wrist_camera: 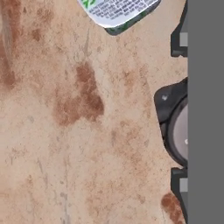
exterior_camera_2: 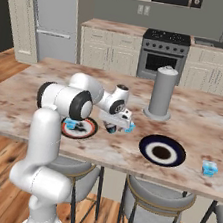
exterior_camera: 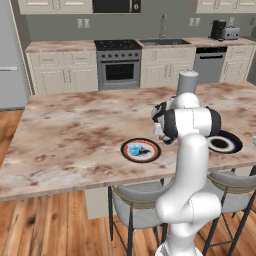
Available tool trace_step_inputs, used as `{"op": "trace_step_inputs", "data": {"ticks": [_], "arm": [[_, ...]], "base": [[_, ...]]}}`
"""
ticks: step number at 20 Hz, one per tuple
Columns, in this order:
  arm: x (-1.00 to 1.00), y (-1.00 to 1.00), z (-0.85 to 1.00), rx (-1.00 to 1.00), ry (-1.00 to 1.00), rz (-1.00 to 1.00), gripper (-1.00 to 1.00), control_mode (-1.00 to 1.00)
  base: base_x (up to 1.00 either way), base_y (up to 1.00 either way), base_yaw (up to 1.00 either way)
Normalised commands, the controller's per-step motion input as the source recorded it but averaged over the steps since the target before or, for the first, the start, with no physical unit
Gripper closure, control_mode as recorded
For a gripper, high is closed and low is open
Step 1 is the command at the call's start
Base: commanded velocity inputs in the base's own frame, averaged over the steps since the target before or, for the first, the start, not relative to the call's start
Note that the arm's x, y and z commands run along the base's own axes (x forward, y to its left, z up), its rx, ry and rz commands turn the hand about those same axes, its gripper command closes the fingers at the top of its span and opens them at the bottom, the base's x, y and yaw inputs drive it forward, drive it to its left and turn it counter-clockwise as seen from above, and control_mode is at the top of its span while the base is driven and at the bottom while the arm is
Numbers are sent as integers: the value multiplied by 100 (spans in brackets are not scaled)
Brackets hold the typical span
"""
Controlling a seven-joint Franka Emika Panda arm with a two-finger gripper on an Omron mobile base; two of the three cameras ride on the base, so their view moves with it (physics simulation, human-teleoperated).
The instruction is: Place two yogurt containers on each plate.
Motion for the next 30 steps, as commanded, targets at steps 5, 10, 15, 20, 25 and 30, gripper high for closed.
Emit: {"op": "trace_step_inputs", "data": {"ticks": [5,10,15,20,25,30], "arm": [[0,-22,0,0,-4,0,-100,-100],[0,-11,0,0,0,0,-100,-100],[0,0,0,0,0,0,-100,-100],[-5,0,0,0,-1,0,-100,-100],[-13,0,0,0,0,0,-100,-100],[-21,0,0,0,0,0,-100,-100]], "base": [[0,0,0],[0,0,0],[0,0,0],[0,0,0],[0,0,0],[0,0,0]]}}
